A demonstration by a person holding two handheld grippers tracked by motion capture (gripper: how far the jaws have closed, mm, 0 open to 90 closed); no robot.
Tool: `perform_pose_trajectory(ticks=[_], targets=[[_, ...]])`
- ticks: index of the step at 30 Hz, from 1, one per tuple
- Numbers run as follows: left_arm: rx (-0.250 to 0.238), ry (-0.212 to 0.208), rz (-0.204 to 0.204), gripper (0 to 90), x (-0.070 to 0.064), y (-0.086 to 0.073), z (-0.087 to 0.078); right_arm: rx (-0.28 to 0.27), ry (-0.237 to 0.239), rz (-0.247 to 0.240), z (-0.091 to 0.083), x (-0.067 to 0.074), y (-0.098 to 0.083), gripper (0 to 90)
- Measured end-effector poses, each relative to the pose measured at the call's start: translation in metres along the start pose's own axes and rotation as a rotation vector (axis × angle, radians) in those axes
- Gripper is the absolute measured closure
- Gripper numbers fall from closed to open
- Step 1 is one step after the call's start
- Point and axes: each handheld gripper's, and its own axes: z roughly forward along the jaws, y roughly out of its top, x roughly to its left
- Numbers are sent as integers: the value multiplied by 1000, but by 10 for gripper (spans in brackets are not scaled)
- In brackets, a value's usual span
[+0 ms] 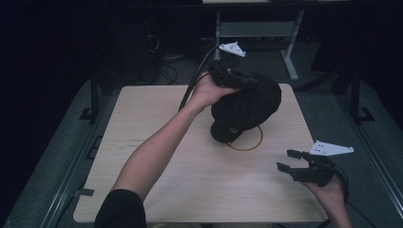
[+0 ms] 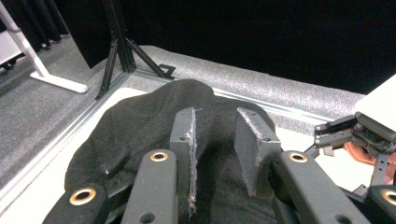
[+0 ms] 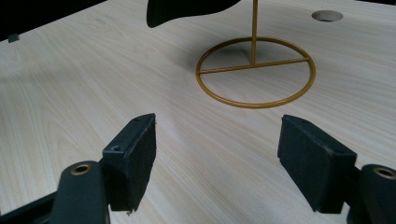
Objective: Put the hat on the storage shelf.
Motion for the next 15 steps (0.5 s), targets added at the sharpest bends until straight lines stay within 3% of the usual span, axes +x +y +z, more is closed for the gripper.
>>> perform_pose_trajectory(ticks=[15], targets=[[6, 37, -18, 595, 4, -4, -17, 6, -11, 7, 4, 0, -2, 258]])
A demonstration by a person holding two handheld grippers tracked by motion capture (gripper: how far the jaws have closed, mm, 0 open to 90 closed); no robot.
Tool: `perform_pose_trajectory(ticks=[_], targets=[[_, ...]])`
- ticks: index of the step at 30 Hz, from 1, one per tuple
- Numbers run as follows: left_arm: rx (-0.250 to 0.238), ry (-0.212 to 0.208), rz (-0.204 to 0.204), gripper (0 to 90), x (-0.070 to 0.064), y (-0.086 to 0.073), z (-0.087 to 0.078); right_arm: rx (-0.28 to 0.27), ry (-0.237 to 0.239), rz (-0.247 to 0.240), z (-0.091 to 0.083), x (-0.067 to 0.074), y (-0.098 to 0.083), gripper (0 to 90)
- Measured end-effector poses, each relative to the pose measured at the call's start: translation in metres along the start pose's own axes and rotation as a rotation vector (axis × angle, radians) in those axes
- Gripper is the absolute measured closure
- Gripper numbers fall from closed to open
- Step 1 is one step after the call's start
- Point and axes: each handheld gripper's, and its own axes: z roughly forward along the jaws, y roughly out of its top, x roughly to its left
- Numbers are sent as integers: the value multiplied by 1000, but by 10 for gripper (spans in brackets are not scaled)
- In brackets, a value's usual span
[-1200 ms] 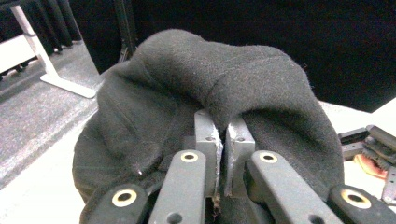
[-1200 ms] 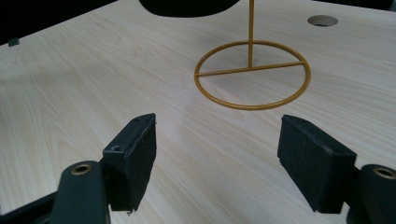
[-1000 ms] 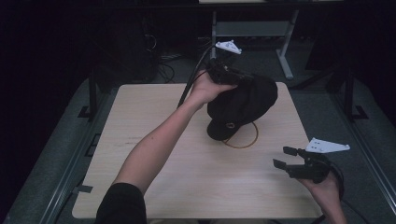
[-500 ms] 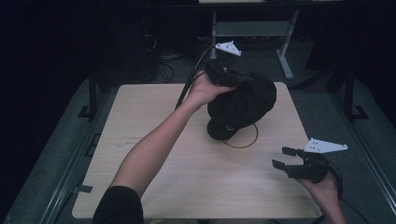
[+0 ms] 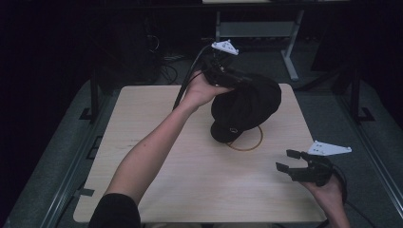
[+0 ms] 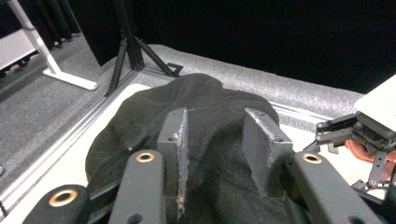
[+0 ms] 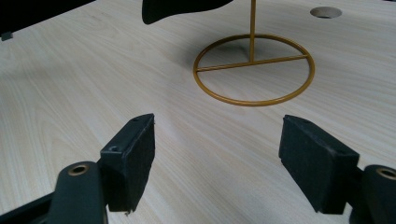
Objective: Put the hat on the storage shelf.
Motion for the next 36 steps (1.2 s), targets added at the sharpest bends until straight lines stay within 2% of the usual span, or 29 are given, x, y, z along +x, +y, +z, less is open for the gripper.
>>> perform_pose_trajectory(ticks=[10, 14, 29, 32, 36], targets=[[5, 14, -52, 535, 6, -11, -11, 6, -16, 8, 3, -1, -1, 240], [-18, 17, -57, 524, 5, -14, -18, 6, -27, 9, 4, -1, -1, 239], [-23, 57, -81, 472, 8, -37, -42, 12, -53, 11, 7, 2, -1, 226], [-36, 55, -101, 464, 8, -41, -47, 11, -54, 12, 7, 2, -1, 226], [-47, 66, -104, 456, 7, -46, -54, 15, -57, 13, 10, 3, 0, 225]])
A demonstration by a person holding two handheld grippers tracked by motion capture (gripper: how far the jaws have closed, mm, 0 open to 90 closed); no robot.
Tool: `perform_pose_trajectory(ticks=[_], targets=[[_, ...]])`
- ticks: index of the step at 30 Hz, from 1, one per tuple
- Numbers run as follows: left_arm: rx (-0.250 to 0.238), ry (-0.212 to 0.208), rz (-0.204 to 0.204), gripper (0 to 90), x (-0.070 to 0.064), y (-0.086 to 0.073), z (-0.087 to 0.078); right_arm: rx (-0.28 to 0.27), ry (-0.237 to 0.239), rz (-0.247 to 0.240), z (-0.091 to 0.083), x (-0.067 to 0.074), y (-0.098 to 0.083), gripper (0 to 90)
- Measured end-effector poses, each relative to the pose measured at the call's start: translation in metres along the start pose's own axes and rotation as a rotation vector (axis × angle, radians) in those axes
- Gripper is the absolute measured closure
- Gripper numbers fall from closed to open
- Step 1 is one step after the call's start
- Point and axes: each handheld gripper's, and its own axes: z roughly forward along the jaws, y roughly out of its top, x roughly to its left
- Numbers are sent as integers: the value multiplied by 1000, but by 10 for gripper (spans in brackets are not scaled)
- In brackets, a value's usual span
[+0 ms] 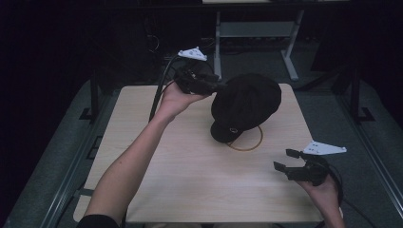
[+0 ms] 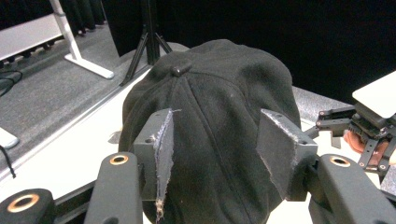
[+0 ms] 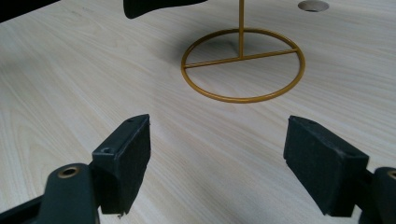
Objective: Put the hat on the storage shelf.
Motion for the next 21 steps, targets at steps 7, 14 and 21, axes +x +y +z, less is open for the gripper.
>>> perform_pose_trajectory(ticks=[7, 14, 21], targets=[[-7, 17, 1, 440, -1, -11, -14, -1, -5, -13, 2, 3, 1, 222], [-6, 28, -10, 434, -2, -24, -24, -4, -10, -22, 5, 6, 2, 215], [-5, 36, -20, 418, -3, -35, -32, -5, -15, -19, 6, 7, 3, 211]])
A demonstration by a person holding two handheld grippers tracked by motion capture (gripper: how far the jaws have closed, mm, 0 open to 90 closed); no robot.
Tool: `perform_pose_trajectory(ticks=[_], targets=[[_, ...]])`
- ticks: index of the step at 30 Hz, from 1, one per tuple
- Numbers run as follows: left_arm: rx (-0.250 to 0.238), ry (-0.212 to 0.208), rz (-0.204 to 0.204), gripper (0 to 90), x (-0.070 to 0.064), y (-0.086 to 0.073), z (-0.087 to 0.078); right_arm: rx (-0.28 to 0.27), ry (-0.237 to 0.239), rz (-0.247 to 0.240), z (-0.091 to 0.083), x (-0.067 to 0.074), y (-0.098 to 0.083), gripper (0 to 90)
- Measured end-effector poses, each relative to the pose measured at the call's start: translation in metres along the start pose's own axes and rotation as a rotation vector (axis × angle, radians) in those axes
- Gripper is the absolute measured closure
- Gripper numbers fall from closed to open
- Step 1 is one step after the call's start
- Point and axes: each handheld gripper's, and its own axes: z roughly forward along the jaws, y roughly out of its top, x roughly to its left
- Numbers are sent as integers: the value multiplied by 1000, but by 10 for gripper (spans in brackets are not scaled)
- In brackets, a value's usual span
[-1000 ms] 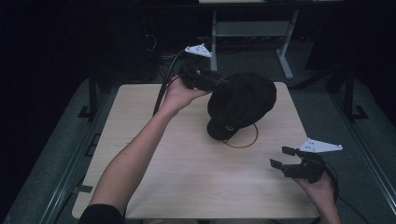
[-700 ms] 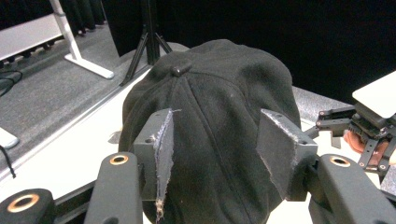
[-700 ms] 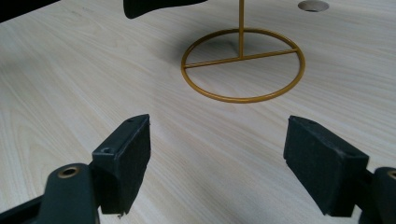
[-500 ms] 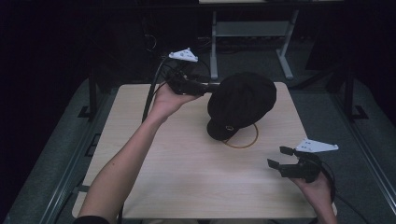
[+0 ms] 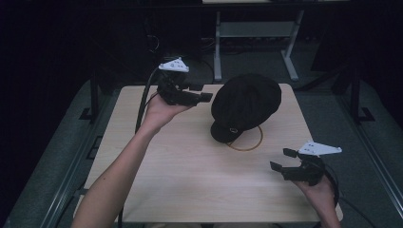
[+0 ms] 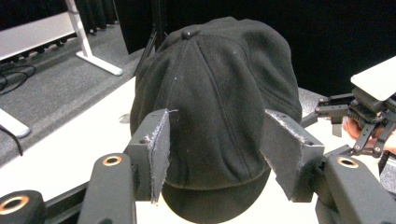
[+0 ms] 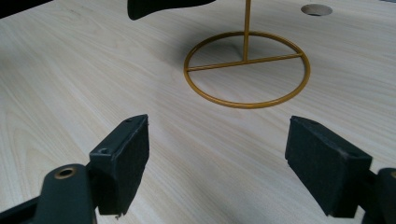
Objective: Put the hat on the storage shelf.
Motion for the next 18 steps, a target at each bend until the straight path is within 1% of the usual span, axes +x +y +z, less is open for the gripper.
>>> perform_pose_trajectory(ticks=[1, 2, 4, 9, 11, 13, 17, 18], targets=[[0, 0, 0, 414, 0, 0, 0, 0, -1, 1, 0, 0, 0, 209], [13, 8, 5, 411, -1, -3, -1, 0, -1, 1, 0, -1, 0, 208], [23, 19, 15, 405, -3, -7, -3, 1, -3, 0, 1, -1, 0, 206], [32, 28, 15, 398, -5, -16, -7, 8, -5, -6, 2, 1, 0, 206], [30, 31, 14, 394, -5, -20, -10, 13, -7, -10, 3, 1, 0, 205], [24, 30, 2, 391, -5, -25, -12, 12, -9, -7, 3, 2, 0, 206], [20, 38, -7, 387, -3, -34, -18, 14, -13, -12, 4, 4, 1, 204], [15, 41, -4, 386, -3, -36, -19, 14, -13, -12, 5, 3, 1, 203]])
